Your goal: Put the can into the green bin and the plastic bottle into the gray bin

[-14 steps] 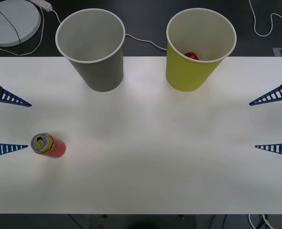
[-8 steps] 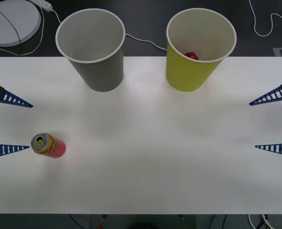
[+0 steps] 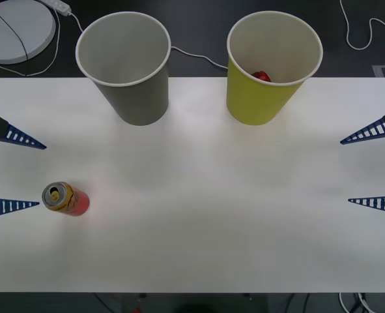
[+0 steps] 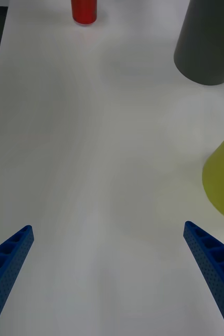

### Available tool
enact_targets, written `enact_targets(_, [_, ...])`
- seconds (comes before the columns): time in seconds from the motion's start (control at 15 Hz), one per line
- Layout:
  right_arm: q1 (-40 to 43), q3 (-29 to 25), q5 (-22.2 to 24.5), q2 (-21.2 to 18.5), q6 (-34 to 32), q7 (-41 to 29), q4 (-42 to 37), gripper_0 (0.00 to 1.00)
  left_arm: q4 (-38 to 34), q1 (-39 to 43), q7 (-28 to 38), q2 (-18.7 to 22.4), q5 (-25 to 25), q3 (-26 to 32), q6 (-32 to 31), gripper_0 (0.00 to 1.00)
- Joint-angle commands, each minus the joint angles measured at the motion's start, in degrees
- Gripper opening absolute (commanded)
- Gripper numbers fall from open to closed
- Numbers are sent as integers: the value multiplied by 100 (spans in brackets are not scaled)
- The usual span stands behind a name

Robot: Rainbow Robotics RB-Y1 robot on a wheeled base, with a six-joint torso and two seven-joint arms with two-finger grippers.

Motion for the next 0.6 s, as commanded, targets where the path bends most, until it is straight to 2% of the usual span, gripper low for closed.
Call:
enact_targets(0.07, [0, 0, 0, 0, 0, 0, 0, 100, 402, 294, -404, -5, 348, 9, 154, 100])
enact_targets(0.6, [0, 0, 0, 0, 0, 0, 0, 100, 1720, 830, -2039, -13, 1429, -26, 347, 100])
